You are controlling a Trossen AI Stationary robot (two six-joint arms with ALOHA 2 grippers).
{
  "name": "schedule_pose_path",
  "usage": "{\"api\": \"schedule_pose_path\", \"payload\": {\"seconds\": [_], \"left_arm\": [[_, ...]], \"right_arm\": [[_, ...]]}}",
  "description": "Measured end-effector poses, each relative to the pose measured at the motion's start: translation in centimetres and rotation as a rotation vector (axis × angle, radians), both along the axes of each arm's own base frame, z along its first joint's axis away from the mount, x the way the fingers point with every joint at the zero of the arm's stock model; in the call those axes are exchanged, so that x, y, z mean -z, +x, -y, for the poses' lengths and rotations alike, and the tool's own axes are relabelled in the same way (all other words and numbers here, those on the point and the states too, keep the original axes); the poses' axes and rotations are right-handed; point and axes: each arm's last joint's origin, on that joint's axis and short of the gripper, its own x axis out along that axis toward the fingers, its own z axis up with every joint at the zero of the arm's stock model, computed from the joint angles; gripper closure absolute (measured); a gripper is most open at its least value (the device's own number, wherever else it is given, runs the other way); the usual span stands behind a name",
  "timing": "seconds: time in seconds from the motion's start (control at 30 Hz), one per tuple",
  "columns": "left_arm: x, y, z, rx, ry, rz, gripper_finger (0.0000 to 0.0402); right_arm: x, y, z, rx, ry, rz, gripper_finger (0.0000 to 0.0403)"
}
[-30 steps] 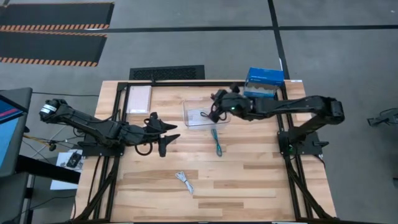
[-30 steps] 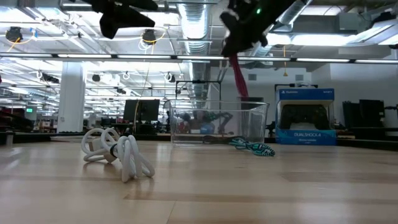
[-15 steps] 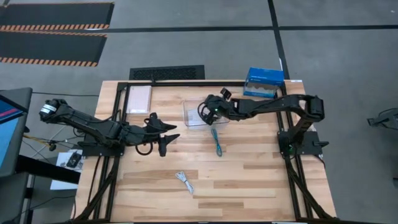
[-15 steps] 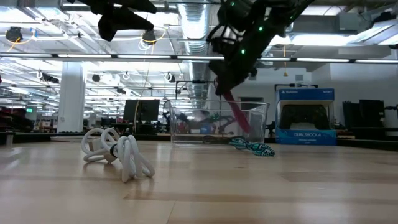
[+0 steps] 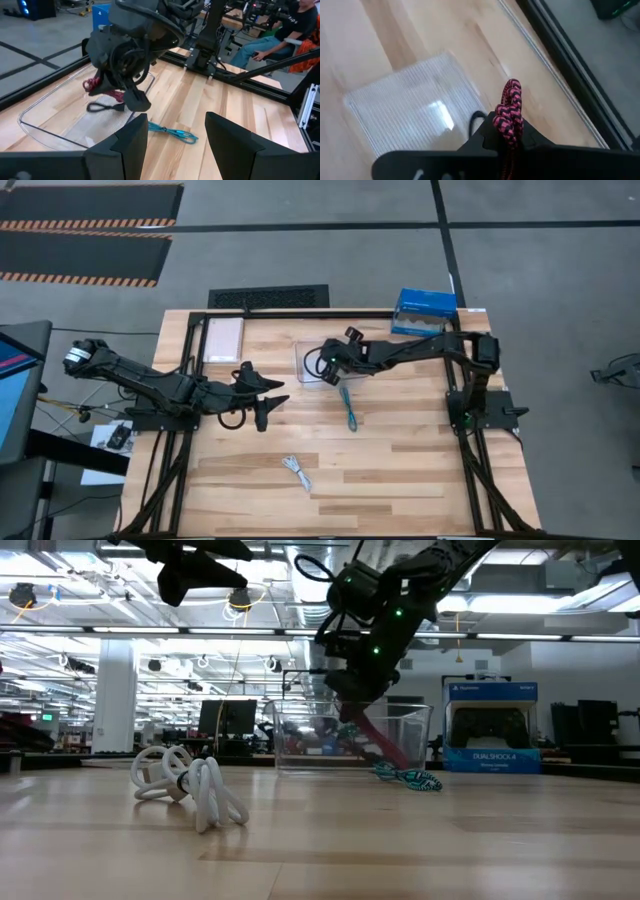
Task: Pick and place USB-C Cables
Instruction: Put the pink charger cable into the transparent bin
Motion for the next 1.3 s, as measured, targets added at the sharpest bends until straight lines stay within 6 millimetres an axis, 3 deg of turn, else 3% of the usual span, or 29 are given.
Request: {"api": "schedule_pose_path", "payload": {"seconds": [1.3], "left_arm": [[0.16,-0.05,-0.01,-0.002,-0.009,-0.013,0.0214]], "right_arm": [[0.65,0.16,0.70,0.000,0.034,-0.013,0.0371]]}}
